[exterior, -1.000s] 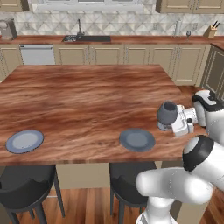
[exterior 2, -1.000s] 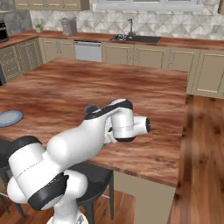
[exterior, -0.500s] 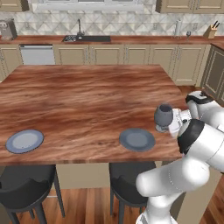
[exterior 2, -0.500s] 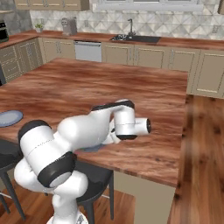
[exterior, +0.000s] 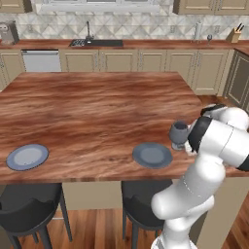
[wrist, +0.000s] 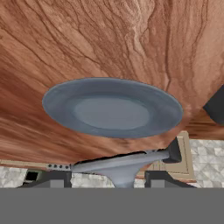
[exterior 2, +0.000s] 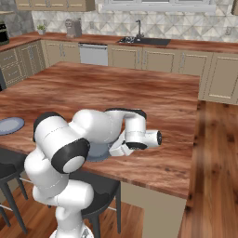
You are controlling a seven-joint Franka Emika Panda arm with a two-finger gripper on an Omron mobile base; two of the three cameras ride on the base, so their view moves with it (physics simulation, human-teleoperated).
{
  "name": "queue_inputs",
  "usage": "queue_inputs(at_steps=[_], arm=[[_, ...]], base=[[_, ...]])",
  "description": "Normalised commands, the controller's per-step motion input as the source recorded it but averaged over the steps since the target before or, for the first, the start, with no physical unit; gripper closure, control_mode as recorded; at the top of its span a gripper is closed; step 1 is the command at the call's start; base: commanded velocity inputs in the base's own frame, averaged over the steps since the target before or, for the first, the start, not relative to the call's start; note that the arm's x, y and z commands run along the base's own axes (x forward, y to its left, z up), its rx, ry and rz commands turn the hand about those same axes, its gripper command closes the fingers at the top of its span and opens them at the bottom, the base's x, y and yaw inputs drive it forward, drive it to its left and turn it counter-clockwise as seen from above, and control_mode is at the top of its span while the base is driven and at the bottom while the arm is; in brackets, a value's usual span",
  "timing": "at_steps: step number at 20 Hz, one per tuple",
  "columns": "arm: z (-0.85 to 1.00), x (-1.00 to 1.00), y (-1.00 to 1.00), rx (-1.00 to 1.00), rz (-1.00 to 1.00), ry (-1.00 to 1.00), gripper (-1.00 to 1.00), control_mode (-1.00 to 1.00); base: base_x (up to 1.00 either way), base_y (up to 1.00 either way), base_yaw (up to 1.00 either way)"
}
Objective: Retrieve the wine glasses from the counter and place one next to each plate.
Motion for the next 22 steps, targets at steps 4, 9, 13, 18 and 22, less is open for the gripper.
queue_inputs(at_steps=[4,9,13,18,22], arm=[[-0.37,0.39,-0.12,-0.01,-0.01,0.04,1.0,-1.0],[-0.25,0.26,-0.38,0.0,0.0,0.03,1.0,-1.0],[-0.25,0.24,-0.24,0.0,0.0,0.03,1.0,-1.0],[-0.32,0.15,-0.03,-0.01,0.0,0.01,1.0,-1.0],[-0.32,0.11,-0.12,0.0,0.0,0.01,1.0,-1.0]], base=[[0.0,0.0,0.0],[0.0,0.0,0.0],[0.0,0.0,0.0],[0.0,0.0,0.0],[0.0,0.0,0.0]])
